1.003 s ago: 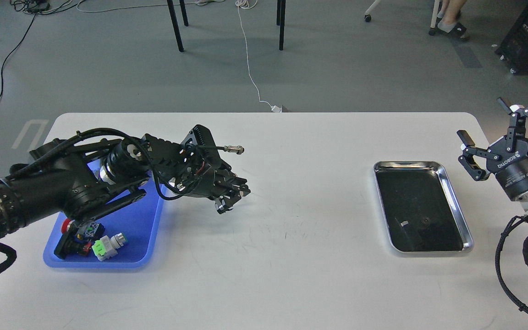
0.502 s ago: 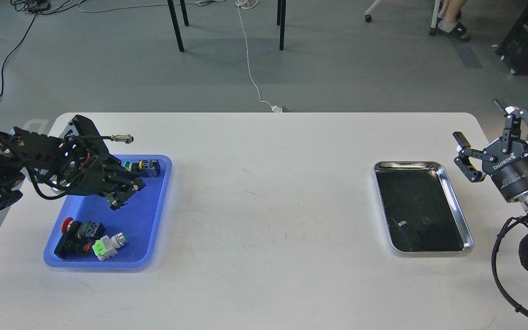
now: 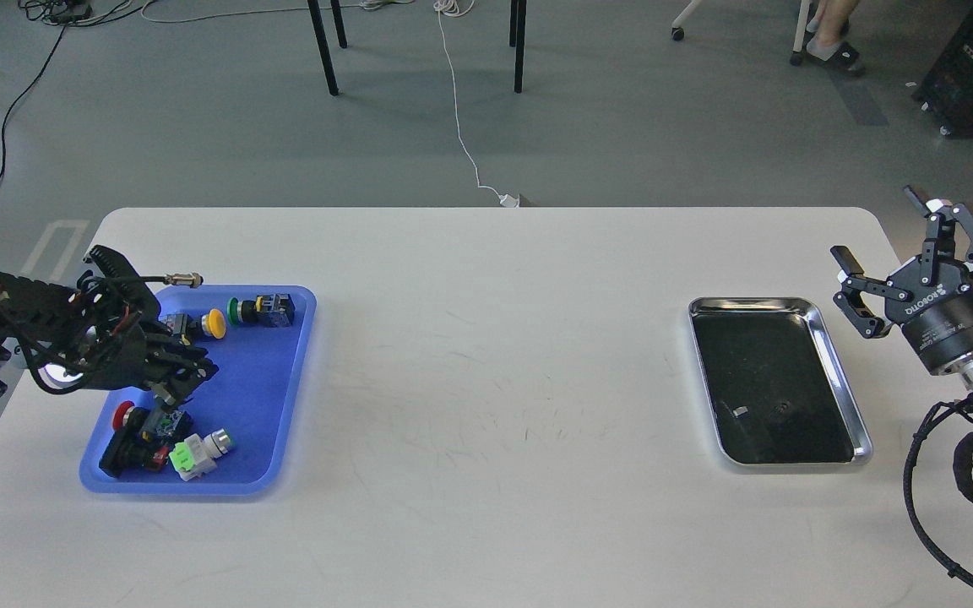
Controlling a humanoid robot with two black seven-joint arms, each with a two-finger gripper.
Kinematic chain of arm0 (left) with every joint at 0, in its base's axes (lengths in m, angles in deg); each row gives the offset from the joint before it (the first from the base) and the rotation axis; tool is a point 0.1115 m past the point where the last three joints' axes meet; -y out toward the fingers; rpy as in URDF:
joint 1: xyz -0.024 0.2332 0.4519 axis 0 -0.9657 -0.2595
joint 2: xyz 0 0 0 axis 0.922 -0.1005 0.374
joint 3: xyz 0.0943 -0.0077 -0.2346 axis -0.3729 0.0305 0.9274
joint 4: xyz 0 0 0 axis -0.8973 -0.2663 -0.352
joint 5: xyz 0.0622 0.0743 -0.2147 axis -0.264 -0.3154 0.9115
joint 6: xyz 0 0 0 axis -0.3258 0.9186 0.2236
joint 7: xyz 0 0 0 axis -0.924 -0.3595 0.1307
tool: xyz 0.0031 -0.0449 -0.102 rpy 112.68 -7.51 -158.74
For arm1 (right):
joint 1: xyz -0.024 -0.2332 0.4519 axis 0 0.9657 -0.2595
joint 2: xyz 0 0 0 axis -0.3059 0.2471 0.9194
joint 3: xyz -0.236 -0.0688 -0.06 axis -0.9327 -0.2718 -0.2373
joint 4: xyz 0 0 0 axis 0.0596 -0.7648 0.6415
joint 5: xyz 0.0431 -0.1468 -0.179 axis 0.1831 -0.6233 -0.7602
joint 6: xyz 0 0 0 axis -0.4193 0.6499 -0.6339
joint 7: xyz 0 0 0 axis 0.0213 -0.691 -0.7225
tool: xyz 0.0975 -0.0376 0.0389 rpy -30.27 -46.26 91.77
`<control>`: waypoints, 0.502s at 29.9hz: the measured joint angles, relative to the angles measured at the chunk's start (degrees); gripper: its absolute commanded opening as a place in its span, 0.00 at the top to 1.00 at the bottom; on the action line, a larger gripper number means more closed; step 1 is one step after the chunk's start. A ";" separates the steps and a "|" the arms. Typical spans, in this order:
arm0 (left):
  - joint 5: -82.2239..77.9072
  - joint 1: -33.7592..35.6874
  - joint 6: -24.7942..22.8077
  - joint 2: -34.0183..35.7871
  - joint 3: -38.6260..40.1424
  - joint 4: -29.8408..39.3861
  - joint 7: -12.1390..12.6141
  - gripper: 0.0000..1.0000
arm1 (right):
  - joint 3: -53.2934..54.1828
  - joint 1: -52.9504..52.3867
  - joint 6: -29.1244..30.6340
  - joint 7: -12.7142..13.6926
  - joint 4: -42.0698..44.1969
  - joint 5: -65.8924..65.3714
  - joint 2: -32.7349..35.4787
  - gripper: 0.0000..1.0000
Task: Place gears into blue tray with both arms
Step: 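Carry the gear into the blue tray and open the left gripper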
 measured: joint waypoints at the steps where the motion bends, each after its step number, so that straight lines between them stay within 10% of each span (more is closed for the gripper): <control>1: 0.00 -0.21 0.02 -0.09 0.26 -0.03 0.00 0.79 | 0.00 0.00 0.00 0.00 -0.01 0.00 0.00 0.02; 7: 0.00 -1.47 0.03 -1.36 1.78 -0.46 0.00 0.67 | 0.00 0.07 0.00 0.00 -0.08 0.00 -0.05 0.02; 15: 0.00 -1.66 0.03 -2.18 1.97 -1.40 0.00 0.29 | 0.11 0.18 0.00 0.00 -0.08 0.00 -0.06 0.02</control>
